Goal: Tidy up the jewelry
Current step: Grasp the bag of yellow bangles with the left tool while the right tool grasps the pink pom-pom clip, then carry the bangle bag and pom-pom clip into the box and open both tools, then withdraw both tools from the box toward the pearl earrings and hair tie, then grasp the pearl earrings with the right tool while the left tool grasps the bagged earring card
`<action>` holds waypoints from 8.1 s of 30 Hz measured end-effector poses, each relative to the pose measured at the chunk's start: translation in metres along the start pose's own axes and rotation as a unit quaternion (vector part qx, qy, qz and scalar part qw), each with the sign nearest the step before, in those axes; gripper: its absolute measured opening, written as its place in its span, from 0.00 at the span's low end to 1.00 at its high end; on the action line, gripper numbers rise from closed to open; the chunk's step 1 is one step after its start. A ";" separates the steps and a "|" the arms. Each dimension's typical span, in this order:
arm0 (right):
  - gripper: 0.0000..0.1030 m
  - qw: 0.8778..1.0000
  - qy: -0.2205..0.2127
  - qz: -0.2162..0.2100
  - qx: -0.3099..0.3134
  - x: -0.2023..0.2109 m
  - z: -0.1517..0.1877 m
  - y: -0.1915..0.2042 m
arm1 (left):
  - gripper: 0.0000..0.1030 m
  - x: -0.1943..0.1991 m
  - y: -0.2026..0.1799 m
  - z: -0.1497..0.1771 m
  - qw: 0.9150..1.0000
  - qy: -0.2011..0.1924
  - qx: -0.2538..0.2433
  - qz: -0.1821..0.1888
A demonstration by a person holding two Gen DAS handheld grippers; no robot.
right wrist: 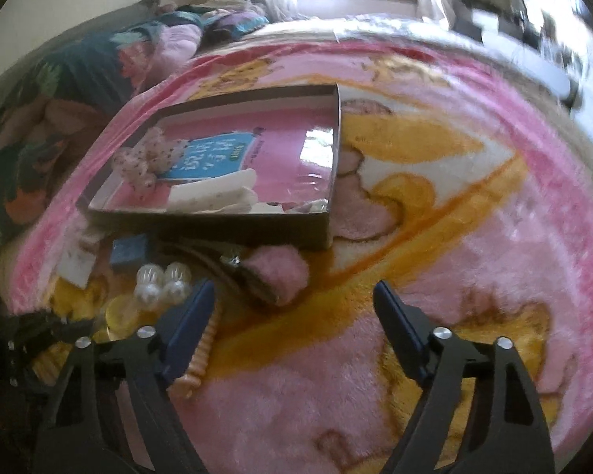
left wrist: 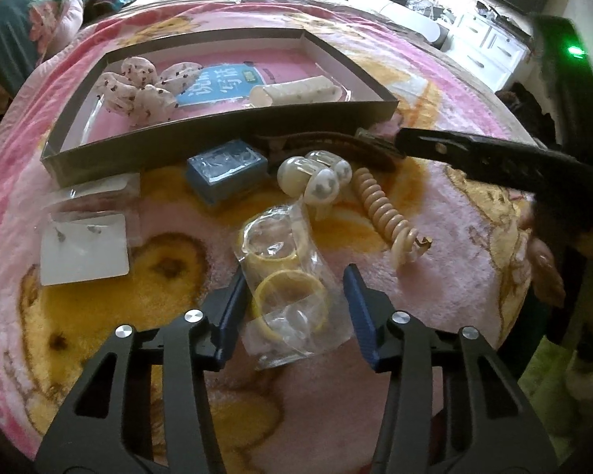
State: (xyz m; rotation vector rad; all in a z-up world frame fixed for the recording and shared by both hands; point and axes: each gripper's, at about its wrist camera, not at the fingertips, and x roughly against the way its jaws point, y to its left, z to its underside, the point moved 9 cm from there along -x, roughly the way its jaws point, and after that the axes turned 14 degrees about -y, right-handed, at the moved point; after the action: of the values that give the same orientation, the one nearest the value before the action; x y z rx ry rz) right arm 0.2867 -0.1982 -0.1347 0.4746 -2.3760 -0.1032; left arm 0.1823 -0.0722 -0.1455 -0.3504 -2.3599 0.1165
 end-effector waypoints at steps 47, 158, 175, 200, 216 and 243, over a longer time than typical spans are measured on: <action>0.32 0.996 -0.070 -0.029 -0.051 0.080 -0.003 -0.019 | 0.37 0.067 0.045 -0.036 0.996 -0.075 0.052 -0.019; 0.87 0.993 -0.115 -0.007 0.009 0.006 -0.103 0.035 | 0.91 0.040 0.124 -0.144 0.988 -0.116 0.084 -0.056; 0.87 0.985 -0.167 -0.026 0.024 0.084 -0.111 0.053 | 0.91 0.112 0.123 -0.160 0.975 -0.190 0.084 -0.080; 0.87 0.982 -0.173 -0.055 0.055 0.133 -0.078 0.079 | 0.91 0.150 0.106 -0.125 0.973 -0.195 0.067 -0.100; 0.87 0.982 -0.142 -0.079 0.092 0.126 -0.048 0.107 | 0.91 0.144 0.110 -0.093 0.978 -0.158 0.053 -0.121; 0.87 0.985 -0.073 -0.082 0.132 0.097 0.015 0.109 | 0.91 0.104 0.112 -0.036 0.988 -0.077 0.036 -0.132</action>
State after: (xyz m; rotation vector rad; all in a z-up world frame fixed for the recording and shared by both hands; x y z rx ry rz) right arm 0.1765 -0.1327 -0.0630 0.8147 -2.5038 0.1088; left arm 0.1593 0.0638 -0.0707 0.0088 -2.5226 0.1067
